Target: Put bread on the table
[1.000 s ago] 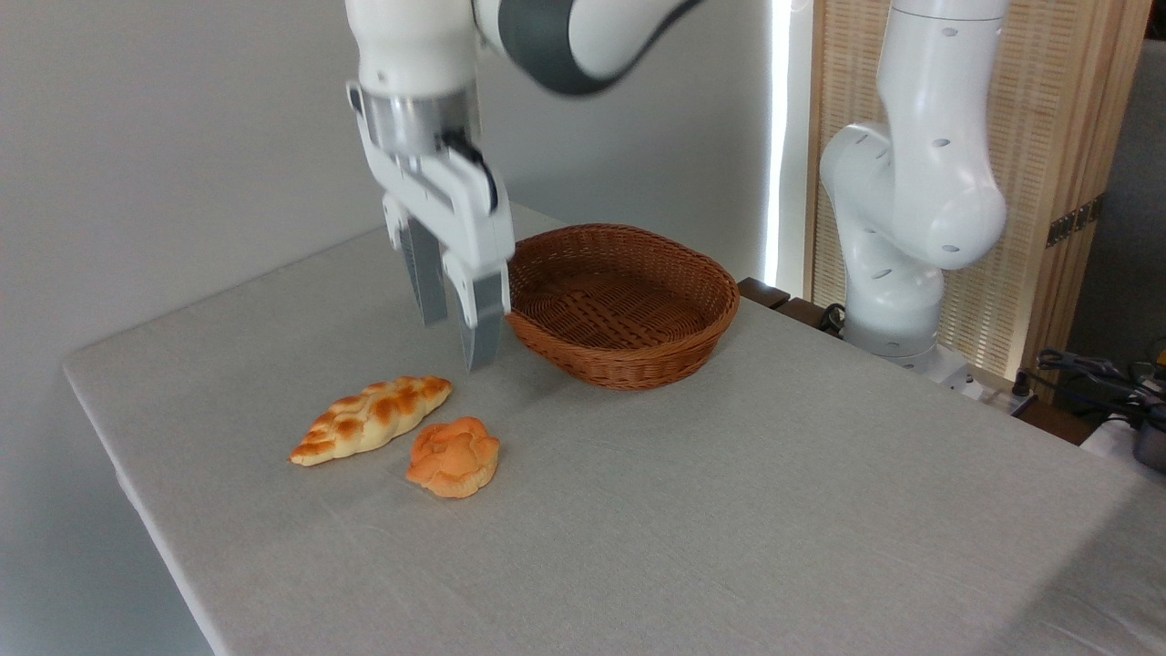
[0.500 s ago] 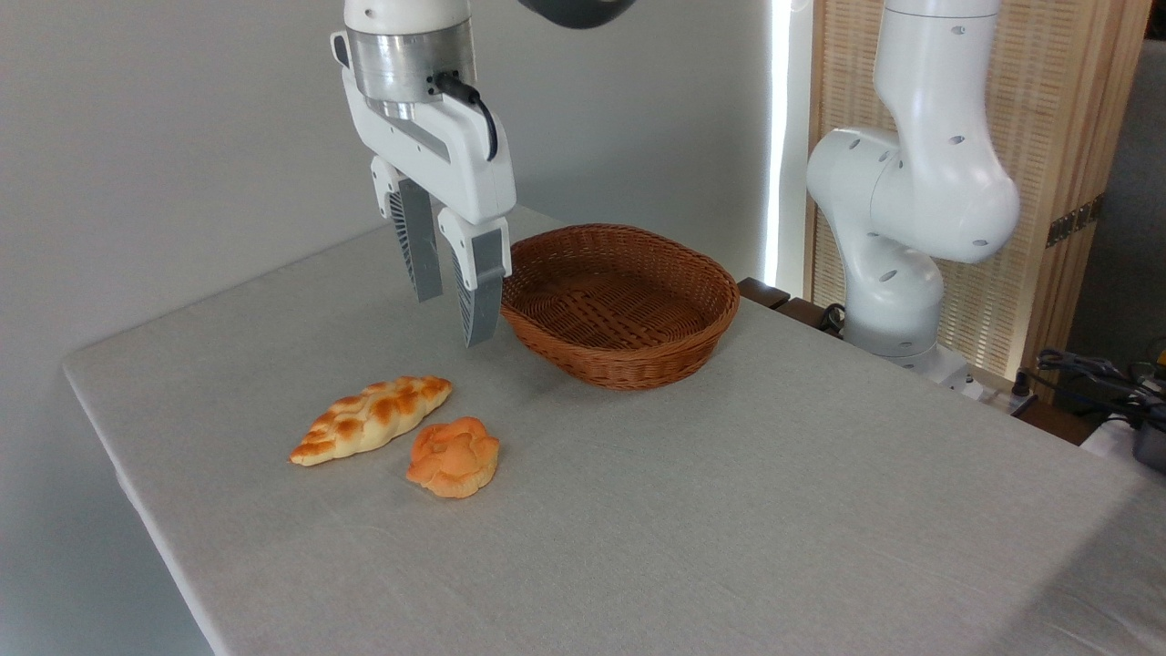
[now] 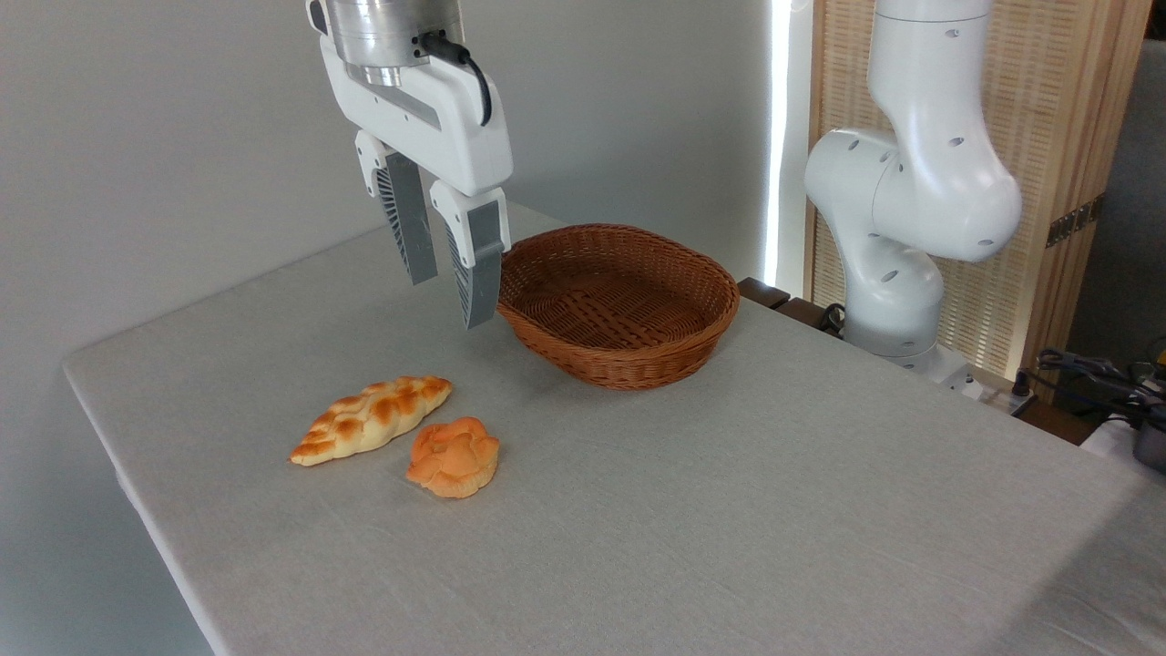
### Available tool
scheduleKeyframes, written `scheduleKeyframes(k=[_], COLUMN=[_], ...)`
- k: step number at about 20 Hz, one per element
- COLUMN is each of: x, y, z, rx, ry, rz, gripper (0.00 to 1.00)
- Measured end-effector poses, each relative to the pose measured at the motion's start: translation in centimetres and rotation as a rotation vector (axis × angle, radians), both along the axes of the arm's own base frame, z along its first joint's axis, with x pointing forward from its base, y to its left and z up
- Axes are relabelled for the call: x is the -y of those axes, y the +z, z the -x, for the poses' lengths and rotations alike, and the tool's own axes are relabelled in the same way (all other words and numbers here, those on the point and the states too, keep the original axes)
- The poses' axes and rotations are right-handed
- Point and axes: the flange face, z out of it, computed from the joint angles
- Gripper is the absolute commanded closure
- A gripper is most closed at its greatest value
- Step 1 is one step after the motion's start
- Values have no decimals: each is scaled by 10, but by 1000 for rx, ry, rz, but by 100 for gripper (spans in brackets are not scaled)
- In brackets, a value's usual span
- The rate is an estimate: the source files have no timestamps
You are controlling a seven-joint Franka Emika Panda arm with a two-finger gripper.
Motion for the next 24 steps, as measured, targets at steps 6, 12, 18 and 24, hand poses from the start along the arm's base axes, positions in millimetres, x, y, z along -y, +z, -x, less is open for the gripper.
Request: scheduleKeyframes(k=[6, 12, 18, 24], x=[2, -2, -10, -11], y=[-3, -2, -15, -16], z=[-1, -7, -16, -17], rx=[-4, 1, -22, -24], ry=[-11, -2, 12, 15], rz=[-30, -30, -32, -32], gripper=[0, 0, 0, 0])
